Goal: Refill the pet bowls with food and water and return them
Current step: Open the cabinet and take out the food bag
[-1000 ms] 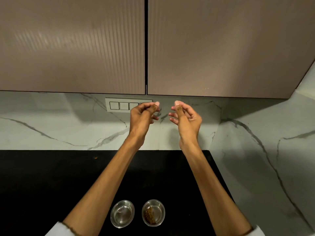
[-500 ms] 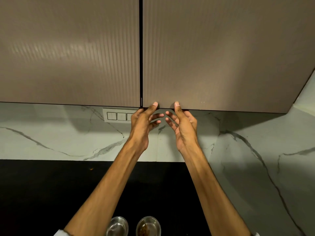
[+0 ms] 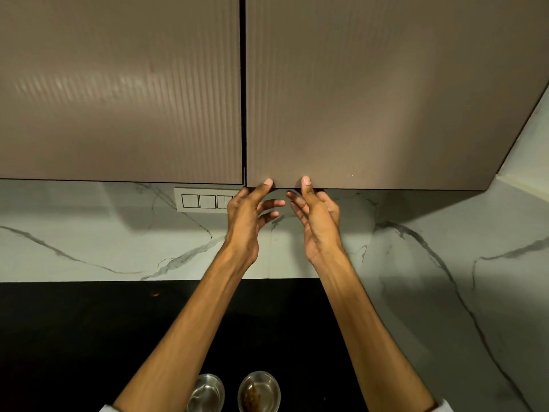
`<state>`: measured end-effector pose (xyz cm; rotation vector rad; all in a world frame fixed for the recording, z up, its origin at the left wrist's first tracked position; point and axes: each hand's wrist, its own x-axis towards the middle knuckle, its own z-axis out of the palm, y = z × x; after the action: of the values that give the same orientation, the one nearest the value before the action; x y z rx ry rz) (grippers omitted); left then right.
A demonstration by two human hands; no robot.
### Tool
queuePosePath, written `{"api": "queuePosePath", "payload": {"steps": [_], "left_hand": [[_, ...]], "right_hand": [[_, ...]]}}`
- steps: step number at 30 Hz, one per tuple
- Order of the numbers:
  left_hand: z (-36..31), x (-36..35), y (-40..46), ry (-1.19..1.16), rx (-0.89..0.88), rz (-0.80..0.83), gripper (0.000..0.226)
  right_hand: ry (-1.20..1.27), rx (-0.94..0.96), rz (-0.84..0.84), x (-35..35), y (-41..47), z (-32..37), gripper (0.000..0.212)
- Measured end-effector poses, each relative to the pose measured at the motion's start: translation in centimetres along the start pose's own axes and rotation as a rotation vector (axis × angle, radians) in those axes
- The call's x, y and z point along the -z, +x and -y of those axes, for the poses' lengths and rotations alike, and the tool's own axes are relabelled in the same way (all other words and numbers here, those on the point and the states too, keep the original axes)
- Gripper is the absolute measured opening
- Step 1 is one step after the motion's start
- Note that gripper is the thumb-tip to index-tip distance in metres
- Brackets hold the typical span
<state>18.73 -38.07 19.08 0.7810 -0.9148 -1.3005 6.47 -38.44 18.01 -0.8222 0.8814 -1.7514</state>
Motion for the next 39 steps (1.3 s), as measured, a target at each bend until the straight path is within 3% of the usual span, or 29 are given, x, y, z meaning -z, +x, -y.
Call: {"api": "queuePosePath", "payload": {"steps": [4, 15, 18, 22, 30, 34, 39], "left_hand": [[-0.1, 0.4, -0.7, -0.018, 0.014, 0.05, 0.017], [-2.2, 1.9, -4.7, -0.101, 0.117, 0.246, 0.011], [-2.8, 2.4, -6.0, -0.158, 0.142, 0.296, 0.017], [-3.2, 3.0, -7.2, -0.155, 0.194, 0.326, 0.047], [-3.7, 2.2, -9.7, -0.071, 0.207, 0.413, 0.067], [-3.7, 2.1, -10.6, -0.09, 0.237, 0.427, 0.066], [-3.4, 1.9, -11.2, -0.099, 0.275, 0.46, 0.049]], "right_hand": [[-0.055, 0.014, -0.014, 0.1, -1.0, 0.2, 0.015], [-0.046, 0.008, -0.083, 0.0, -5.4, 1.4, 0.02], [-0.049, 0.007, -0.135, -0.2, -6.7, 1.8, 0.023], [-0.034, 0.007, -0.21, -0.4, -8.5, 2.1, 0.03], [-0.067, 0.008, -0.214, -0.1, -12.4, 3.5, 0.015], [-0.203, 0.073, -0.261, -0.1, -14.3, 4.1, 0.012], [-0.41, 0.216, -0.405, 0.2, -16.4, 4.8, 0.017]]}}
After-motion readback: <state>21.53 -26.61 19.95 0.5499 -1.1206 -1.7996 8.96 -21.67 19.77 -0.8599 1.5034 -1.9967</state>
